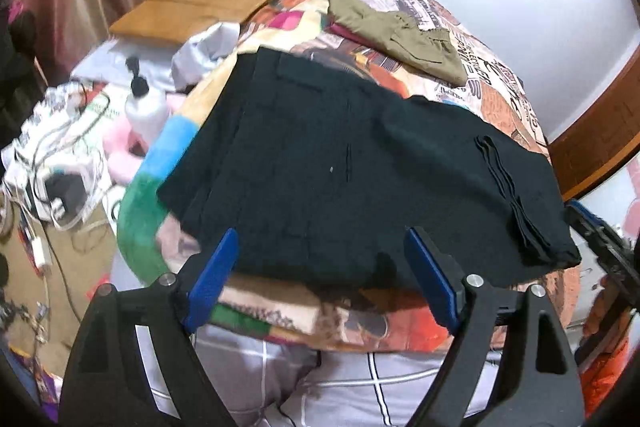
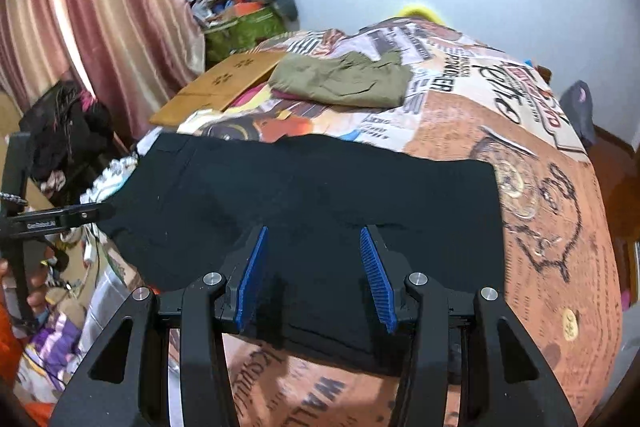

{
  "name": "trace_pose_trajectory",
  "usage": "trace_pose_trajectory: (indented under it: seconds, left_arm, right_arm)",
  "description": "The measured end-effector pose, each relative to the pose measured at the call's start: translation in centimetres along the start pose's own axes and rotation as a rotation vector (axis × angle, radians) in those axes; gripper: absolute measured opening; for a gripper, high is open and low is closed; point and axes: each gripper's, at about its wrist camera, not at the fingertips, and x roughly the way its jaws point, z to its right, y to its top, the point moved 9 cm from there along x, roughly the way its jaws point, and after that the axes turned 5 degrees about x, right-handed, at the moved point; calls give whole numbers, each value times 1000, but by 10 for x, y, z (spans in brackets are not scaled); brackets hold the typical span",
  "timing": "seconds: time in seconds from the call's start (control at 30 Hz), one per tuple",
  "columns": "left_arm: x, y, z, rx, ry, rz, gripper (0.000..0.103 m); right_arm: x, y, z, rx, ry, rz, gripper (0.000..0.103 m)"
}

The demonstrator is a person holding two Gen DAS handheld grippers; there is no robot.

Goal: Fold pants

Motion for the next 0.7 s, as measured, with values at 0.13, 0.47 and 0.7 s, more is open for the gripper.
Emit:
trace_pose_trajectory:
  seconds: [0.13,0.47,0.7]
  left_arm:
    - [4,-11,0,-16,-27,-15,86]
    - [35,-50,-1,-181,-208,-137,86]
    - [36,-43,10,-215,-305,-105,86]
  right_arm:
    - [16,-8,-4,-22,-28,-22,44]
    - [33,-20,0,-23,-35,-64,45]
    - [34,-20,0,-28,-42,-62,48]
